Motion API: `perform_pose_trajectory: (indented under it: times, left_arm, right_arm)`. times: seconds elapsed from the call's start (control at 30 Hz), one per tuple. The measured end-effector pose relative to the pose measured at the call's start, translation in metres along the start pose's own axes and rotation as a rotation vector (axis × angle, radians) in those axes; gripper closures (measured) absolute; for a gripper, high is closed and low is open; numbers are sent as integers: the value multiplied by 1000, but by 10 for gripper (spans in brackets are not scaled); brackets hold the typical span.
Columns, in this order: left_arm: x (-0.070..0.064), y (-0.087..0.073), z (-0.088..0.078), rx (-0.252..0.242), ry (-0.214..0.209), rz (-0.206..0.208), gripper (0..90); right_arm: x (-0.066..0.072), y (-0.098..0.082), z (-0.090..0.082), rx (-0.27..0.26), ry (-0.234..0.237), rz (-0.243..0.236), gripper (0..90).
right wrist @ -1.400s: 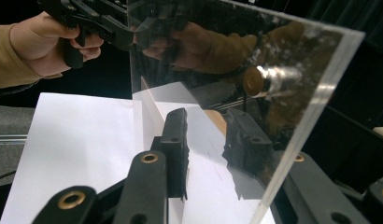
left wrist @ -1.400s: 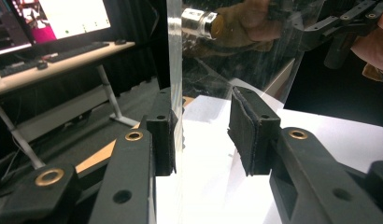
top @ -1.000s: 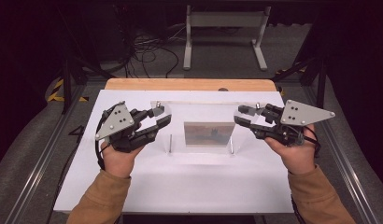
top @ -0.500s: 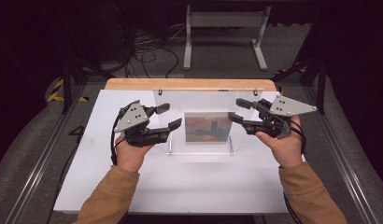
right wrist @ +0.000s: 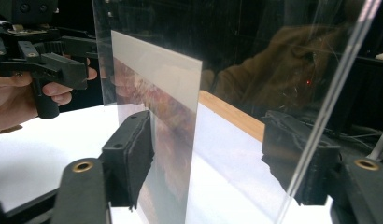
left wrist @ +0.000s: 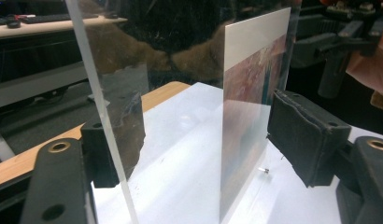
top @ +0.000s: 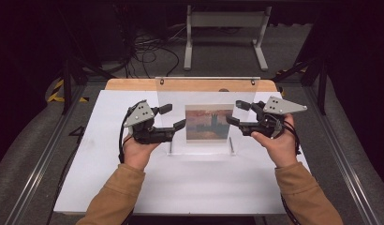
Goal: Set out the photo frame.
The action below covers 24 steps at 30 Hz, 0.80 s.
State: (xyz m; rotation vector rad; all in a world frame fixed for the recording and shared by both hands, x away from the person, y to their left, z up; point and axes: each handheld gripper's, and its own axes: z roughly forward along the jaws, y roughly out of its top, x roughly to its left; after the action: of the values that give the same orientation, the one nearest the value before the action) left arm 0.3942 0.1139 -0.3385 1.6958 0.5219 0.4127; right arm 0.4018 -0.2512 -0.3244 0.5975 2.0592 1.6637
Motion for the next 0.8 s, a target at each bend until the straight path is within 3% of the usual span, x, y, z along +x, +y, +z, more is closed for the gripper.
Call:
perform_pose_trajectory:
  times: [0.3, 0.6, 0.8]
  left_arm:
    - [12, -4, 10, 13, 37, -31, 186]
    - [19, -11, 8, 31, 65, -57, 177]
    - [18, -12, 1, 40, 89, -44, 162]
  right_arm:
    - [-5, -6, 3, 5, -24, 30, 252]
    - [-11, -11, -1, 18, -55, 54, 233]
    - [-15, -12, -7, 19, -82, 61, 218]
